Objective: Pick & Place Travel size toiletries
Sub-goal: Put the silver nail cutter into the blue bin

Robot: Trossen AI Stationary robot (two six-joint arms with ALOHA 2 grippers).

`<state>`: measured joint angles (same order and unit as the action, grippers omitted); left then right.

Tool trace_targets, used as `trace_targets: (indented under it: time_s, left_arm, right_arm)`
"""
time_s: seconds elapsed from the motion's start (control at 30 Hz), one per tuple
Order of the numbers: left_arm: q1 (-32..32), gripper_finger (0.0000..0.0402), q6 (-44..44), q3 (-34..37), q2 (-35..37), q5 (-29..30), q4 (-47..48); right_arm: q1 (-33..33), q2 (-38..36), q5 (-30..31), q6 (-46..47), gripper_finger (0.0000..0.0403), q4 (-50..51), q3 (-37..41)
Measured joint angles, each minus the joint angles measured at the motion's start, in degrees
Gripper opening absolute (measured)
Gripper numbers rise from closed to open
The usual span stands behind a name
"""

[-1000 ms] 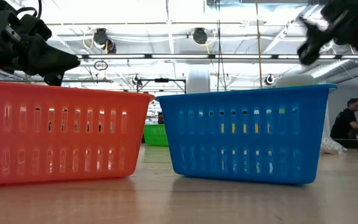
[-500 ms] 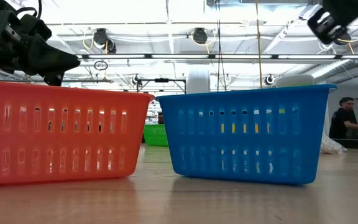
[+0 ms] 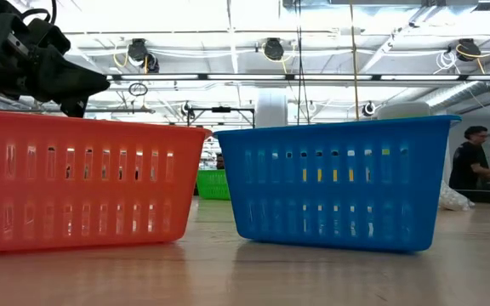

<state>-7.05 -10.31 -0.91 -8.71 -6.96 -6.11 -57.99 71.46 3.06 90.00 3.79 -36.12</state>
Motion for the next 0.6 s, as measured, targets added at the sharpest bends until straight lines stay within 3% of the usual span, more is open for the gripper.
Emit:
trace_targets:
  time_s: [0.13, 0.6]
  left_arm:
    - [0.0, 0.0044, 0.0, 0.0, 0.0, 0.0, 0.0]
    - [0.0, 0.0044, 0.0, 0.0, 0.0, 0.0, 0.0]
  right_arm:
    - [-3.4, 4.9, -1.9, 5.4, 0.019, -0.6, 0.0]
    - [-4.9, 13.5, -4.5, 2.7, 0.0189, -10.1, 0.0]
